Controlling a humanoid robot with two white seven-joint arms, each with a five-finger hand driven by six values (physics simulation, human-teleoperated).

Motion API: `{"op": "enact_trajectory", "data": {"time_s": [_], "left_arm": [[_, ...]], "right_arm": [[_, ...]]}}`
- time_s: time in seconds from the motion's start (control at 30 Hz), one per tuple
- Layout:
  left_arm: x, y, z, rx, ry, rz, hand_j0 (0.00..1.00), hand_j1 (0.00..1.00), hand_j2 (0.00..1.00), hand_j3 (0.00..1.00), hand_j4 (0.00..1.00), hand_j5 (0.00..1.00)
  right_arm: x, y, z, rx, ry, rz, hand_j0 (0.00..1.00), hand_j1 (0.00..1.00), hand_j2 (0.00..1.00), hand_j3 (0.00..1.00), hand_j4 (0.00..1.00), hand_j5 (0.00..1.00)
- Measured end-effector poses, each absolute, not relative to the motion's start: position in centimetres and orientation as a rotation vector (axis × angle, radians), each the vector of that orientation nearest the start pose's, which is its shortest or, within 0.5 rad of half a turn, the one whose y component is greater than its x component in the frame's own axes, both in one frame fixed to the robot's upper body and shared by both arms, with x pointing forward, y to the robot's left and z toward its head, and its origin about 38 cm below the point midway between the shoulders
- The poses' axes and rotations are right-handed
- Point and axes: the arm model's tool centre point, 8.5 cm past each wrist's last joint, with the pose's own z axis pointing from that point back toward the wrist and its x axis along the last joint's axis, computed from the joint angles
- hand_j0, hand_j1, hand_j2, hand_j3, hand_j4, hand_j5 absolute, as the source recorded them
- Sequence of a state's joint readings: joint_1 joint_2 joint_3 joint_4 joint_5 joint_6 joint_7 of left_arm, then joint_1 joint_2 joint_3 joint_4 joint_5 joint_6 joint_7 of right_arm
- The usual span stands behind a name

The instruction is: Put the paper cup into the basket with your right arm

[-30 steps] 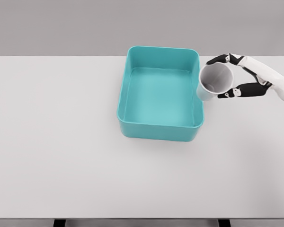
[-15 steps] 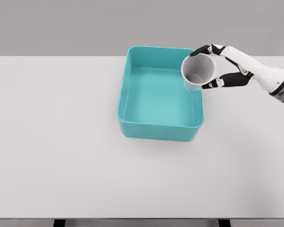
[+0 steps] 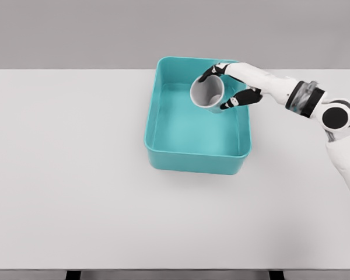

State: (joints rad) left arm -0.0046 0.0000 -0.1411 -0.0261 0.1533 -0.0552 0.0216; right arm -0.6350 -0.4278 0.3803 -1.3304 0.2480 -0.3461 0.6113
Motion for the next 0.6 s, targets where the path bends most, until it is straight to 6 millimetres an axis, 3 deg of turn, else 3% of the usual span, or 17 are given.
{"op": "enact_trajectory", "data": {"time_s": [0.03, 0.1, 0.2, 0.3, 0.37, 0.4, 0.5, 0.6], "left_arm": [[1.8, 27.2, -26.2, 0.105, -0.086, 0.01, 1.0, 1.0, 1.0, 1.0, 1.0, 1.0], [1.8, 27.2, -26.2, 0.105, -0.086, 0.01, 1.0, 1.0, 1.0, 1.0, 1.0, 1.0], [1.8, 27.2, -26.2, 0.105, -0.086, 0.009, 1.0, 1.0, 1.0, 1.0, 1.0, 1.0], [1.8, 27.2, -26.2, 0.105, -0.086, 0.009, 1.0, 1.0, 1.0, 1.0, 1.0, 1.0], [1.8, 27.2, -26.2, 0.105, -0.086, 0.009, 1.0, 1.0, 1.0, 1.0, 1.0, 1.0], [1.8, 27.2, -26.2, 0.105, -0.086, 0.01, 1.0, 1.0, 1.0, 1.0, 1.0, 1.0], [1.8, 27.2, -26.2, 0.105, -0.086, 0.01, 1.0, 1.0, 1.0, 1.0, 1.0, 1.0], [1.8, 27.2, -26.2, 0.105, -0.086, 0.01, 1.0, 1.0, 1.0, 1.0, 1.0, 1.0]], "right_arm": [[48.5, -21.8, 21.7, -0.2, -1.611, 1.569, 0.68, 0.68, 0.68, 0.68, 0.68, 0.68], [48.2, -20.3, 21.8, -0.3, -1.543, 1.635, 1.0, 1.0, 1.0, 1.0, 1.0, 1.0], [47.3, -18.7, 23.6, -0.405, -1.544, 1.681, 1.0, 1.0, 1.0, 1.0, 1.0, 1.0], [46.5, -18.4, 24.5, -0.425, -1.572, 1.674, 1.0, 1.0, 1.0, 1.0, 1.0, 1.0], [45.7, -20.3, 25.2, -0.302, -1.655, 1.556, 1.0, 1.0, 1.0, 1.0, 1.0, 1.0], [45.1, -22.1, 24.6, -0.21, -1.69, 1.473, 1.0, 1.0, 1.0, 1.0, 1.0, 1.0], [43.0, -29.4, 24.2, -0.058, -1.797, 1.197, 1.0, 1.0, 1.0, 1.0, 1.0, 1.0], [40.6, -35.8, 24.2, -0.072, -1.856, 0.993, 1.0, 1.0, 1.0, 1.0, 1.0, 1.0]]}}
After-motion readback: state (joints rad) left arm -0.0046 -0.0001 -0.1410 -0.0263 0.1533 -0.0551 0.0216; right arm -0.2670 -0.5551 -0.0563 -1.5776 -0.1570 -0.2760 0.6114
